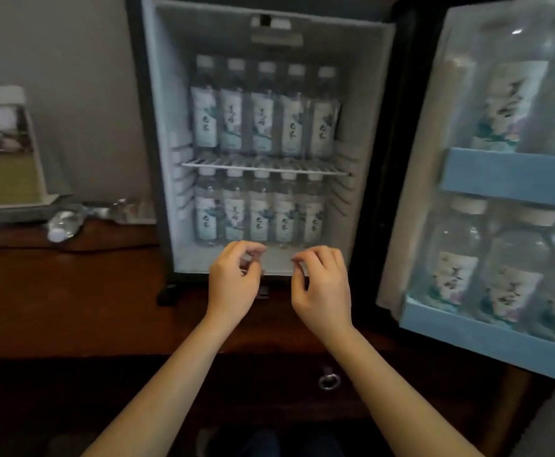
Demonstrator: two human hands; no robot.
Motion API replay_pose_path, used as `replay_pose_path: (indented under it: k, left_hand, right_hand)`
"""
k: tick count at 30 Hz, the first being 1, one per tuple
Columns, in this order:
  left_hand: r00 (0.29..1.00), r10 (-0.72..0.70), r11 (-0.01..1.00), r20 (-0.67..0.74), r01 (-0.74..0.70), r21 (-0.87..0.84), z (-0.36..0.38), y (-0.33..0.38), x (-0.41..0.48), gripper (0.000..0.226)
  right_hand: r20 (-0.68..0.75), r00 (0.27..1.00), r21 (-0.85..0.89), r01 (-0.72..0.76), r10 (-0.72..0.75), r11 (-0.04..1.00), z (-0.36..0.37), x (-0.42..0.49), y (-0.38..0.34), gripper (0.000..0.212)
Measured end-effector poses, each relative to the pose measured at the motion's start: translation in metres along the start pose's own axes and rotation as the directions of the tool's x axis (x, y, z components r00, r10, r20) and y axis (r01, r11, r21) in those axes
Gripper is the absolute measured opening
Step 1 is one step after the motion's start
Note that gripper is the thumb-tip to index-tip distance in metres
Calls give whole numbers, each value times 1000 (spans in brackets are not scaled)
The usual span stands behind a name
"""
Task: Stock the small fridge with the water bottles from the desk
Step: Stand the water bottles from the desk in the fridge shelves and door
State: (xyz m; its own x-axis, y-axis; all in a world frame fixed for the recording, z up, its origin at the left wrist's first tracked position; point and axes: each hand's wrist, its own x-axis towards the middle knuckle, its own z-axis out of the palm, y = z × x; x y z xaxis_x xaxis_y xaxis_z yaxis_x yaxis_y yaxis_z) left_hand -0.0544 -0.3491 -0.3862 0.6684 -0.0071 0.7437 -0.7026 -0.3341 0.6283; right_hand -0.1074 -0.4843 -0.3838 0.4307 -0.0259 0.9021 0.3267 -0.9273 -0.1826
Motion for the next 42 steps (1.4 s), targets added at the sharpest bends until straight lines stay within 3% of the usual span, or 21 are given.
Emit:
replay_pose_path:
  k: [11, 17, 21, 29, 34, 38, 40, 42]
  left_hand:
    - [958, -228, 941, -174, 263, 213, -148, -112, 1, 37]
    - [893, -422, 794, -154, 446, 413, -215, -173, 15, 28]
    - [838, -520, 711, -164, 531, 461, -239, -220, 43, 39]
    - [704, -640, 600, -308, 709, 371, -250, -310, 122, 59]
    - [775, -529, 615, -345, 630, 474, -269, -342, 134, 62]
    - [823, -446, 624, -351, 567, 537, -279, -345, 132, 62]
    - [845, -423, 638, -327, 534, 555, -278, -343, 132, 61]
    - [873, -393, 656, -290, 487, 577, -275, -342, 132, 59]
  right_hand:
    - [344, 933, 276, 8, -106, 961, 141, 10, -102, 14]
    - [440, 875, 382, 21, -202, 924, 211, 23, -156, 30]
    - [526, 813, 377, 40, -249, 926, 268, 51, -181, 38]
    - [720, 685, 248, -100, -114, 964, 404, 111, -224, 44]
    - [786, 599, 224, -44, -154, 974, 479, 122, -239, 46]
    - [849, 488, 248, -31, -202, 968, 518, 122, -253, 46]
    - [848, 489, 258, -46, -204, 965, 528, 121, -259, 44]
    - [818, 542, 274, -76, -191, 959, 534, 119, -264, 37]
